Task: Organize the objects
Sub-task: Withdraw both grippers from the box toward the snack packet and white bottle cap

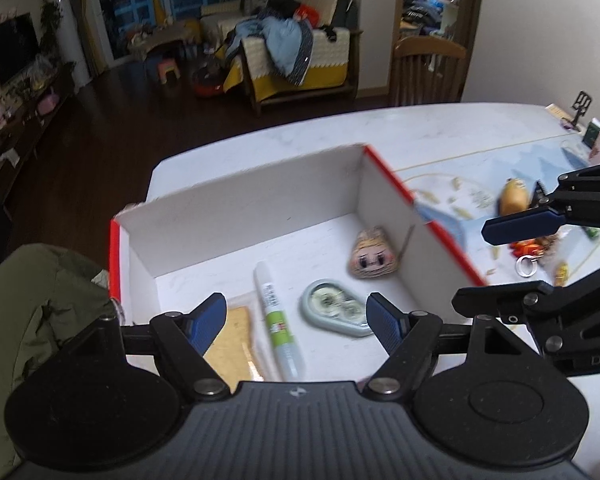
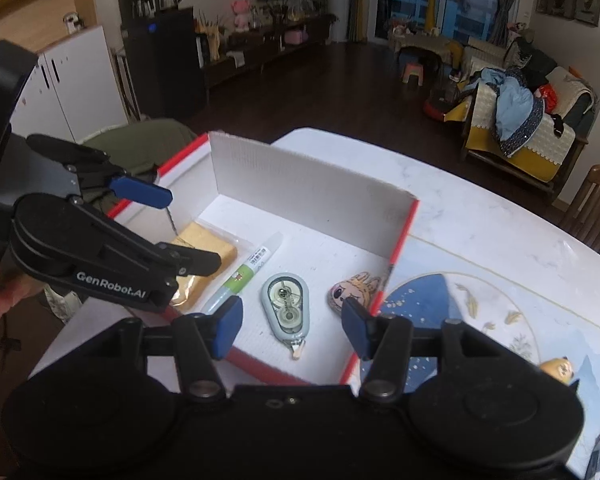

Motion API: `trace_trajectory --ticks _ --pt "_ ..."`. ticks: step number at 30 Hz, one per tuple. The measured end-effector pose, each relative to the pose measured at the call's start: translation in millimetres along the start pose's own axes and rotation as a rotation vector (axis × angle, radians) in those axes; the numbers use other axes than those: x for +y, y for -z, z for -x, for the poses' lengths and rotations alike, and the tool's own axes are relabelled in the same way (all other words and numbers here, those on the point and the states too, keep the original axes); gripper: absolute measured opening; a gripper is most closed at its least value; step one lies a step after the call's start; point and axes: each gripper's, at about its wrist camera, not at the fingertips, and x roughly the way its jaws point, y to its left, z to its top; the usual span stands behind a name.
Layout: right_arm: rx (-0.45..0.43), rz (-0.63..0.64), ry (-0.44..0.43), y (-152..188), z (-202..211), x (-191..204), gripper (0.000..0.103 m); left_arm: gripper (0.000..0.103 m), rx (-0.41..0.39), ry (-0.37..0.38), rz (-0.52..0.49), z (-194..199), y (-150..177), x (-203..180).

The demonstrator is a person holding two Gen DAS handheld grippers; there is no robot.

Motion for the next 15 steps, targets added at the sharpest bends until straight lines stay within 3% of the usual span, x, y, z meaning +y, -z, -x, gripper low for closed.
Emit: trace_trajectory --ticks 15 --pt "-0.07 -0.057 -0.003 59.8 70.6 -45.5 0.075 0.077 -0.008 0.066 0.029 26.9 2.4 -75.2"
